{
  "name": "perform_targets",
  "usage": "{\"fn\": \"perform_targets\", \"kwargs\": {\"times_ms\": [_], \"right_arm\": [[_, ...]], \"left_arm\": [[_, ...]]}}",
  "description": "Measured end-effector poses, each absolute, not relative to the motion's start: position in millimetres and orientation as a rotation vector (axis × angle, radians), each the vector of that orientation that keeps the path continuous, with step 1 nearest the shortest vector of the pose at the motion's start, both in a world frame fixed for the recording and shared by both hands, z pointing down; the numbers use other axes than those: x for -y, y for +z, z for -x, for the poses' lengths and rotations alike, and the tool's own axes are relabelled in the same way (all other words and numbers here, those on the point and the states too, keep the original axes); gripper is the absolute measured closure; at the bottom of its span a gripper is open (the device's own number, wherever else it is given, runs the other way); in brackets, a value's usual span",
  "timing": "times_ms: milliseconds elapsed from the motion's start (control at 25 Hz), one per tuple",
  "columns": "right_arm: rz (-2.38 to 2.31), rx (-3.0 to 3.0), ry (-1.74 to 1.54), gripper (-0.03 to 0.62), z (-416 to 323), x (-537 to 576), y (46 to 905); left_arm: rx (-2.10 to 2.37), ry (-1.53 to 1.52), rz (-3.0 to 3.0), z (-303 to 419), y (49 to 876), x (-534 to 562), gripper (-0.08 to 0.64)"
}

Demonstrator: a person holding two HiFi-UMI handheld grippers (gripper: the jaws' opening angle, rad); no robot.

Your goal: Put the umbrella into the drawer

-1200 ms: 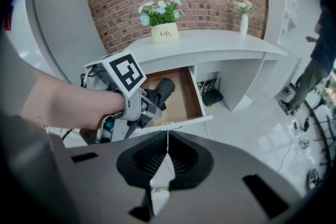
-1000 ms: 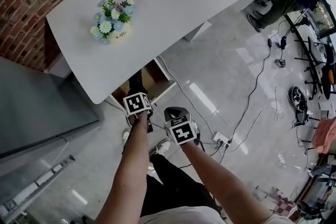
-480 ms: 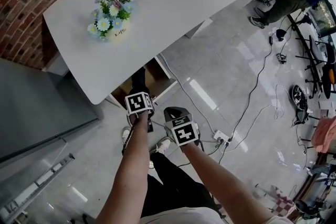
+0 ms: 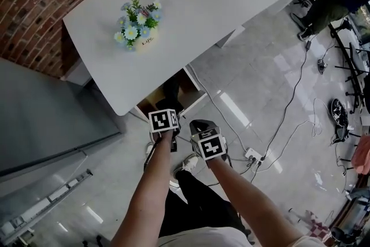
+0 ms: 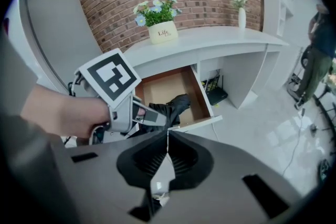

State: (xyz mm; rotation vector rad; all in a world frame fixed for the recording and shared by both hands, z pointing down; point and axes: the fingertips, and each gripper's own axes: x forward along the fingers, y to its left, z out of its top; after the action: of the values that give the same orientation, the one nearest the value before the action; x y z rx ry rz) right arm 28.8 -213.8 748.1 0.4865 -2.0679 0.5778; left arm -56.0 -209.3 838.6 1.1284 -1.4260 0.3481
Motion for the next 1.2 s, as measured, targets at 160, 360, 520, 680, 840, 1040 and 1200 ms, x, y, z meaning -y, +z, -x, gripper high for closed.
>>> {"fn": "perform_targets", "kwargs": {"times_ms": [160, 360, 520, 680, 840, 1040, 1200], "right_arm": [[-0.501, 2.063, 0.587, 0.575, -25.7, 211.2, 750.2], [-0.529, 2.073, 0.614, 0.575, -25.4, 205.6, 740.7], [-0.534, 2.111, 0.671, 0.575, -20.8, 184.9, 723.5], [-0.537, 2.136, 0.698, 0.575, -16.8, 159.7, 709.2], [-0.533, 2.144, 0.731, 0.575, -15.4, 133.0, 698.2], [-0.528, 2.189, 0.738, 0.575, -22.7, 106.5, 675.4], [-0.535, 2.204, 0.788, 0.575, -36.3, 86.3, 661.7]], "left_arm": [[1.463, 0.364, -1.141, 67.5, 828.1, 200.3, 0.328], [1.534, 0.374, -1.17, 74.9, 802.4, 186.8, 0.449], [1.59, 0.335, -1.202, 78.0, 777.4, 174.0, 0.503], [1.559, 0.323, -1.318, 67.2, 749.5, 163.2, 0.535], [1.544, 0.337, -1.377, 61.7, 723.4, 146.2, 0.548], [1.548, 0.355, -1.387, 57.9, 698.9, 115.4, 0.551], [1.55, 0.304, -1.386, 50.6, 677.6, 89.4, 0.551]]}}
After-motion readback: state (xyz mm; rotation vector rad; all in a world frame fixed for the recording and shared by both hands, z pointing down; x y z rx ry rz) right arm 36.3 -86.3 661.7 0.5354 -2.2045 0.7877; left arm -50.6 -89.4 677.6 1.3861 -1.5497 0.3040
